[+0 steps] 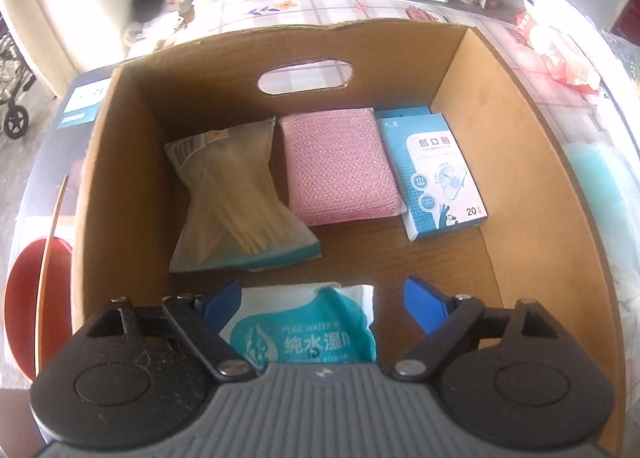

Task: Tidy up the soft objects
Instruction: 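Lower the wet wipes pack into the box beside the bandage box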

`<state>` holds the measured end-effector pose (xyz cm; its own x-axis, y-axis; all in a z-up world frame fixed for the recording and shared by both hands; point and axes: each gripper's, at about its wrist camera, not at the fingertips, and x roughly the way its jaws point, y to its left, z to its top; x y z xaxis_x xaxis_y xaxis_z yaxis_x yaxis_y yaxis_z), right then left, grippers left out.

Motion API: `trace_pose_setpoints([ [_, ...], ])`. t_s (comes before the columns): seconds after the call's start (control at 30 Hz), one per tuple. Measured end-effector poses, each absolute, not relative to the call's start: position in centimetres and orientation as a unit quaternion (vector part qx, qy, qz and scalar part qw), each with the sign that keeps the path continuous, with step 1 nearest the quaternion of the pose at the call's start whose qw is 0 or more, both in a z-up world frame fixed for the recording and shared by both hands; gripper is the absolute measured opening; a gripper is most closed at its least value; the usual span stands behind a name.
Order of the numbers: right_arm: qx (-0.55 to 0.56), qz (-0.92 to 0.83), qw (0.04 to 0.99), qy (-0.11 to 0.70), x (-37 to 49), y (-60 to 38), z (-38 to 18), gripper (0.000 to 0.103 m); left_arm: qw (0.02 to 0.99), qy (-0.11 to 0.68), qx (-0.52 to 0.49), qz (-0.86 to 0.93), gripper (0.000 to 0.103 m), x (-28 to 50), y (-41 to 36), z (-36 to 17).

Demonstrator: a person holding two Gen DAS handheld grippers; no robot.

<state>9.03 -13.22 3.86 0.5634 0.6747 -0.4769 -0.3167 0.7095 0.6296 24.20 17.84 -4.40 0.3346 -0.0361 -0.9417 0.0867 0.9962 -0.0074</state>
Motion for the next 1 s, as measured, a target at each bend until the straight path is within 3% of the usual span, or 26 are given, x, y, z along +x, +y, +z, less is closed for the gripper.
trace_pose_setpoints([
  [0.3,0.252,0.281,0.851,0.366,8.9,-13.8,3.5,0.048,0.784,0.62,0.024,-0.006,0.089,25.4,18.5,-6.5],
  [0.67,0.246,0.298,0.845,0.368,8.8,-12.4,3.6,0.049,0.727,0.681,-0.086,-0.008,0.092,21.5,20.1,-6.1],
  [1.0,0.256,0.296,0.839,0.377,8.4,-12.0,3.2,0.051,0.731,0.669,-0.13,-0.043,0.092,17.7,19.0,-6.3],
])
